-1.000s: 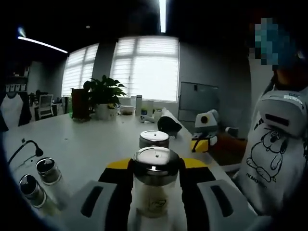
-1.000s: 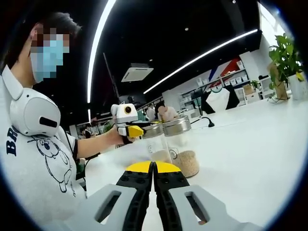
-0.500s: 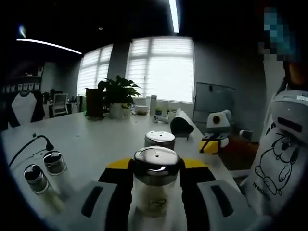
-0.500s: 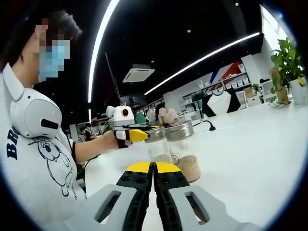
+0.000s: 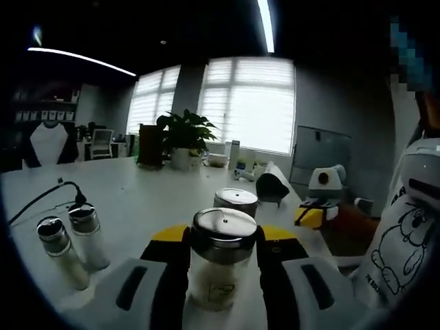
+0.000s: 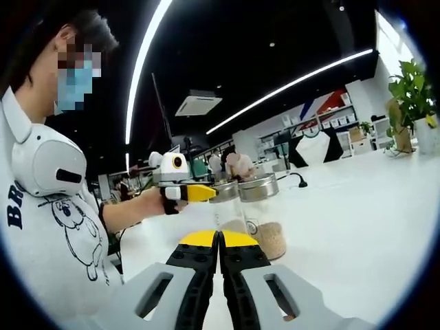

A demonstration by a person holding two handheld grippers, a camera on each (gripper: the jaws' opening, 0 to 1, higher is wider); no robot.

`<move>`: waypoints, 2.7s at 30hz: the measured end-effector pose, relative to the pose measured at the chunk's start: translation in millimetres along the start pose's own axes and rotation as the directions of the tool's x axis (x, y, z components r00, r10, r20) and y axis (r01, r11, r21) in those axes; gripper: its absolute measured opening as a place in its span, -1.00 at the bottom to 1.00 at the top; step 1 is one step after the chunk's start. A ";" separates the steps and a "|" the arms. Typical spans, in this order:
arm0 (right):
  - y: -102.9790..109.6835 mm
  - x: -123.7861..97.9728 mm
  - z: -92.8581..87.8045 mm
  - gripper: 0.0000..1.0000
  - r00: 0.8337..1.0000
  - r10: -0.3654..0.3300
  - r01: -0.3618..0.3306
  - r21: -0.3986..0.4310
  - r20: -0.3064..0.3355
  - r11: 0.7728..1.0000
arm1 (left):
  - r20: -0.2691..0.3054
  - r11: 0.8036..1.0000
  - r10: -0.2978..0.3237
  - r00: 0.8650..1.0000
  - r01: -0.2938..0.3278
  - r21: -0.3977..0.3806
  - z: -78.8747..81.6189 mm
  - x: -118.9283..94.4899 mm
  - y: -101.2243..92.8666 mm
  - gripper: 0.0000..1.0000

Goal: Rotate the seasoning bottle until the label or dispensing opening points toward the visible target arrow and the bottle remains upright within the marked orientation range

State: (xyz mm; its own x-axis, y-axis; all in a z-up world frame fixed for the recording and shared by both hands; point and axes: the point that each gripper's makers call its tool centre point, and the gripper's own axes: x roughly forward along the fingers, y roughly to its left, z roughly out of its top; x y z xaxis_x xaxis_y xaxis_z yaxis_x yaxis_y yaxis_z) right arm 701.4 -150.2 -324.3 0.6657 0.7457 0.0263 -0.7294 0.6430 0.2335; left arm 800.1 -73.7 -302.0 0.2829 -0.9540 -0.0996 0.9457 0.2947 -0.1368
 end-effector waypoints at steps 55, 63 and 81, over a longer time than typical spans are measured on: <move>-3.1 -7.8 1.3 -1.00 1.000 0.017 -0.017 0.014 0.003 1.000 | -0.082 0.938 -0.303 0.949 0.313 0.148 7.3 0.2 -4.0 0.01; -3.4 -1.9 -1.6 -1.00 1.000 0.026 -0.026 0.023 0.004 0.999 | -0.116 0.920 -0.343 0.932 0.358 0.162 3.0 3.5 -5.2 -0.03; -1.6 -2.0 -4.9 -1.00 1.000 0.014 -0.014 0.035 0.003 0.999 | -0.133 0.924 -0.338 0.932 0.356 0.138 0.0 3.9 -8.3 -0.21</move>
State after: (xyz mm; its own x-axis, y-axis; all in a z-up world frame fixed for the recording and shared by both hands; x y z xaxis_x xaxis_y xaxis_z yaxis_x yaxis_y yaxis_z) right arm 700.5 -151.8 -329.4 0.6563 0.7538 0.0322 -0.7324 0.6262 0.2673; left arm 793.3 -79.9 -301.2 -0.0778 -0.9810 -0.1776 0.9969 -0.0744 -0.0255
